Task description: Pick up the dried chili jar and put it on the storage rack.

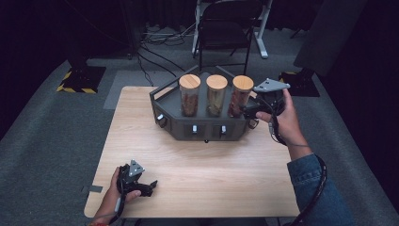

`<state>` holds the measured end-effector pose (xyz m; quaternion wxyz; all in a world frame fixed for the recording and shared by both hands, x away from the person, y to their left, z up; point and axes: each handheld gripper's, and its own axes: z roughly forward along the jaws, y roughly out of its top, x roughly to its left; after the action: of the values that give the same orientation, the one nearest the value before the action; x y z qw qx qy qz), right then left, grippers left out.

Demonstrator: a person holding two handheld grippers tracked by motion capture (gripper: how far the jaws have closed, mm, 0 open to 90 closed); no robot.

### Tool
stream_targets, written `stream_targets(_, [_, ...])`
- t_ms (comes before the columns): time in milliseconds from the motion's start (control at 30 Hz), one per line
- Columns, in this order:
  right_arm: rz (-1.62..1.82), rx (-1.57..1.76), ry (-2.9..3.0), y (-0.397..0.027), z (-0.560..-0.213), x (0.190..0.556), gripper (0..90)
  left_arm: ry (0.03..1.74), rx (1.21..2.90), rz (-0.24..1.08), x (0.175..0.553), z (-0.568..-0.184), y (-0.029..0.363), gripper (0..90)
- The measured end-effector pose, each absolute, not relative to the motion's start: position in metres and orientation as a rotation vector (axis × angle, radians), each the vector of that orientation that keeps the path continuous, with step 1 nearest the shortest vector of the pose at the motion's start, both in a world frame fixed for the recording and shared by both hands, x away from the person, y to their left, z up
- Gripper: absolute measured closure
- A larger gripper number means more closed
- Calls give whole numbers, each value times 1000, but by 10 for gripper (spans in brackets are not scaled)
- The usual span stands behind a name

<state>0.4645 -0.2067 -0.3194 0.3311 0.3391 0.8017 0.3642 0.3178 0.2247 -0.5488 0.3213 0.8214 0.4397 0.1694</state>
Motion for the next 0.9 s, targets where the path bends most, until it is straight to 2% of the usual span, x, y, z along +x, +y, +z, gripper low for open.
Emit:
stream_targets(533, [966,777,2134,-208,-335,424,18,1155,2157,445,318,-549,225,6])
stream_targets(900, [943,713,2195,-206,-358,401,19,1155,2158,445,318,-549,225,6])
